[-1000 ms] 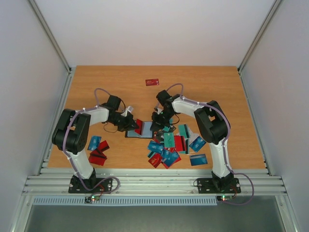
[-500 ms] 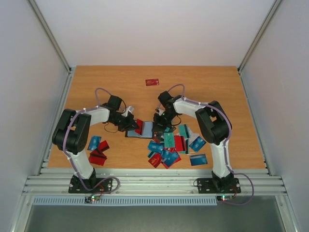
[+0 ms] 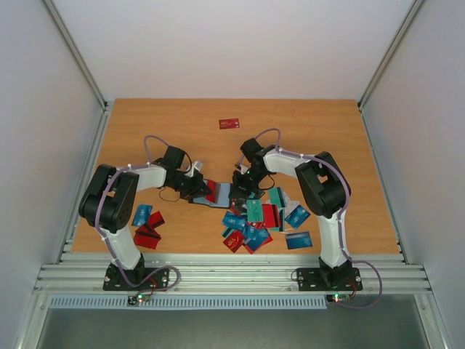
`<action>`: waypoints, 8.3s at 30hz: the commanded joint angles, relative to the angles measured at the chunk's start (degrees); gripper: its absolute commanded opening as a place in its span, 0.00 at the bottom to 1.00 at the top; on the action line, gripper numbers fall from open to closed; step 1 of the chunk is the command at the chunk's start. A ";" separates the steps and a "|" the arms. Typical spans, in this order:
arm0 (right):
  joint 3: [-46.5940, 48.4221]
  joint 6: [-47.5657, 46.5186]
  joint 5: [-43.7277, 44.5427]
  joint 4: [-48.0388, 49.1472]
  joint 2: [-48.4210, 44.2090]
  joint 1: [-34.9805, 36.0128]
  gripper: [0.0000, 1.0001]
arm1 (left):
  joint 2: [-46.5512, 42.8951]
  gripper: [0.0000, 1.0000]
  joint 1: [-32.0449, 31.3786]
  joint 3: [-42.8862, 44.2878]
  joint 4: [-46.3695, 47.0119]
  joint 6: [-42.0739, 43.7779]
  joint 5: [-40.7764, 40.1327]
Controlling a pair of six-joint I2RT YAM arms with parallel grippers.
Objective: Put the credit cards into the card holder
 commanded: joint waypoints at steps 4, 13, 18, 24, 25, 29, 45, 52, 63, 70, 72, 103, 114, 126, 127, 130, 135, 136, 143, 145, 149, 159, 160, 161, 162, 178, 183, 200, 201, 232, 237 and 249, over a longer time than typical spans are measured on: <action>-2.63 1.41 0.50 -1.71 1.69 1.14 0.08 | 0.48 0.01 -2.01 -2.69 5.40 -5.11 -3.41; -2.38 1.08 0.08 -1.94 1.49 1.14 0.08 | 0.06 0.14 -3.37 -2.08 3.15 -5.72 -5.59; -2.35 0.75 0.35 -2.20 1.18 1.14 0.08 | -1.70 0.32 -3.33 1.74 -5.10 -0.86 -9.10; -2.21 0.84 0.44 -1.91 1.26 1.12 0.08 | -1.84 0.48 -3.59 5.99 -12.12 2.15 -11.91; -2.15 0.92 0.38 -1.85 1.28 1.14 0.08 | -1.78 0.50 -3.76 6.50 -13.15 2.41 -12.38; -1.88 1.17 0.26 -1.69 1.42 1.14 0.08 | -1.73 0.57 -4.61 8.49 -16.68 4.03 -14.98; -2.36 2.49 0.14 -0.62 1.61 1.16 0.08 | 1.86 0.58 -6.92 13.03 -18.59 7.59 -17.06; -2.28 2.75 0.09 -0.53 1.67 1.14 0.08 | 3.60 0.54 -7.92 14.10 -18.29 7.56 -16.08; -2.36 2.82 -0.09 -0.62 1.76 1.14 0.07 | 4.33 0.50 -11.10 14.94 -16.90 7.14 -14.04; -2.25 2.53 0.37 -1.01 1.35 1.14 0.06 | 3.55 0.49 -11.73 14.69 -16.46 5.23 -11.65; -1.75 2.07 0.82 -1.43 1.27 1.12 0.06 | 2.84 0.49 -11.73 14.57 -17.13 4.89 -11.73; -1.77 2.19 -6.69 4.02 -5.32 -0.51 0.34 | -1.00 0.49 -8.04 15.88 -25.88 10.82 -16.44; -3.22 4.16 -8.07 7.31 -6.80 -0.44 0.43 | 0.38 0.39 -8.12 17.58 -25.13 11.19 -15.13; -3.29 6.38 -10.66 10.54 -1.89 -0.50 0.40 | 2.54 0.11 -8.09 16.73 -24.28 12.67 -16.08; -3.23 6.38 -10.76 10.53 -1.37 -0.44 0.40 | 3.00 0.10 -8.06 16.42 -24.14 12.78 -16.13; -2.92 6.15 -10.91 10.21 -0.16 -0.44 0.40 | 4.24 0.07 -8.04 15.91 -23.60 13.17 -16.12; -2.62 4.50 -9.58 8.13 0.38 -0.42 0.40 | 6.38 0.03 -8.04 15.28 -22.43 13.52 -15.41; -2.51 4.19 -9.17 7.51 0.49 -0.45 0.40 | 6.77 0.02 -8.04 15.18 -22.29 13.63 -15.43; -1.82 3.92 -10.26 7.77 1.89 -0.39 0.40 | 8.78 0.00 -8.04 14.09 -21.02 13.75 -15.43; -1.52 3.84 -10.95 8.15 2.11 -0.34 0.40 | 9.24 0.00 -8.04 13.74 -20.71 13.63 -15.36; -1.32 3.70 -11.97 8.76 1.94 -0.22 0.40 | 9.86 0.00 -8.04 13.52 -20.55 13.43 -15.39; -0.90 -2.43 -6.68 1.55 -0.16 -0.18 0.41 | 6.15 0.00 -7.51 13.68 -21.86 12.79 -16.67; -1.09 -2.49 -6.53 1.53 -0.01 -0.18 0.41 | 5.33 0.00 -7.51 13.83 -22.21 12.78 -16.79; -1.16 -2.43 -6.57 1.68 0.33 -0.13 0.41 | 4.72 0.00 -7.51 14.02 -22.61 12.72 -16.96; -1.05 -2.41 -6.74 1.80 0.88 -0.09 0.40 | 4.13 0.00 -7.50 14.22 -22.93 12.78 -17.02; 1.72 -4.03 -6.35 -0.26 2.62 0.60 0.40 | 3.44 0.00 -7.52 13.30 -23.53 12.53 -20.46; 2.48 -4.40 -5.99 -1.63 1.69 0.62 0.40 | 5.61 0.00 -8.10 12.94 -21.84 12.51 -18.72; 5.59 -4.71 -5.28 -4.45 -1.98 0.97 0.40 | 7.18 0.00 -8.47 12.74 -21.33 12.56 -18.70; 5.59 -4.60 -5.28 -4.42 -2.00 0.97 0.40 | 7.24 0.00 -8.47 12.70 -21.32 12.60 -18.71; 6.51 -5.17 -6.80 -1.91 4.54 2.48 0.39 | 8.44 0.00 -8.47 13.26 -21.88 13.66 -17.51; 6.69 -4.90 -7.55 -1.42 3.25 2.63 0.39 | 8.40 0.00 -8.47 13.35 -22.06 13.59 -17.38; 6.25 -2.96 -9.64 1.12 0.22 2.79 0.39 | 8.03 0.00 -8.48 13.38 -22.04 12.90 -16.98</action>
